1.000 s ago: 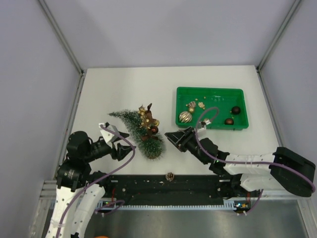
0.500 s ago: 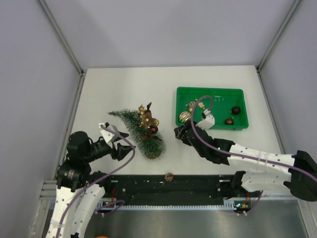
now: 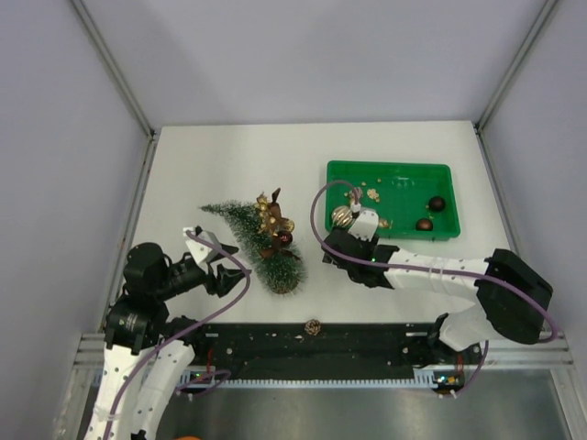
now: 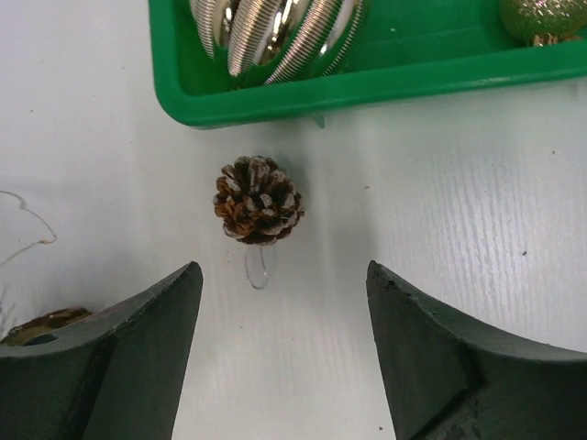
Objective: Decorate the small christmas tree
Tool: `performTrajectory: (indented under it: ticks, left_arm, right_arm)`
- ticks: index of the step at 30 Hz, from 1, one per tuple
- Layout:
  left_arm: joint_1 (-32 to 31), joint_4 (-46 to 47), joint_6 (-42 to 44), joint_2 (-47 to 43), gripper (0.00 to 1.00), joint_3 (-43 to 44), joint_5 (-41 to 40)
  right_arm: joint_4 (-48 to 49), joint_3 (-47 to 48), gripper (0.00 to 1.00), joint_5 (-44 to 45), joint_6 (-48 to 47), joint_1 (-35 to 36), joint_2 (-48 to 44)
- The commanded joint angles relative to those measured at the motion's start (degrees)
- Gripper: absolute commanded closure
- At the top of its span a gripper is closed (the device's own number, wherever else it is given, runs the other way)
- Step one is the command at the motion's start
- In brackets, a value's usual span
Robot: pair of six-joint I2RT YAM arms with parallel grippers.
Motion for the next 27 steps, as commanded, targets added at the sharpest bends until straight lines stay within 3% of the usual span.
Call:
performTrajectory:
  ticks: [1, 11, 16, 21, 27]
  left_arm:
    - [0.13, 1.03, 0.27, -4.25, 0.36, 0.87, 0.05]
    - [0.13, 0.76, 0.71, -4.78, 0.36, 0.60, -0.22]
    - [0.13, 0.15, 1.15, -5.22, 0.36, 0.43, -0.66]
    - [0.13, 0.58, 1.24, -5.13, 0.36, -0.10, -1.10]
    - [0.13, 1.55, 2.20, -4.52, 0.37, -1.24, -0.75]
  right_arm:
    - [8.46, 1.38, 0.28, 0.11, -3.96, -1.66, 0.87]
    - [9.78, 4.63, 0.33, -4.20, -2.74, -3.95, 10.10]
    - [10.22, 3.85, 0.48, -5.26, -1.51, -4.04, 10.11]
    - [11.01, 1.04, 0.74, -6.40, -1.59, -3.69, 3.79]
    - [14.78, -4.41, 0.79, -10.52, -3.26, 0.09, -10.96]
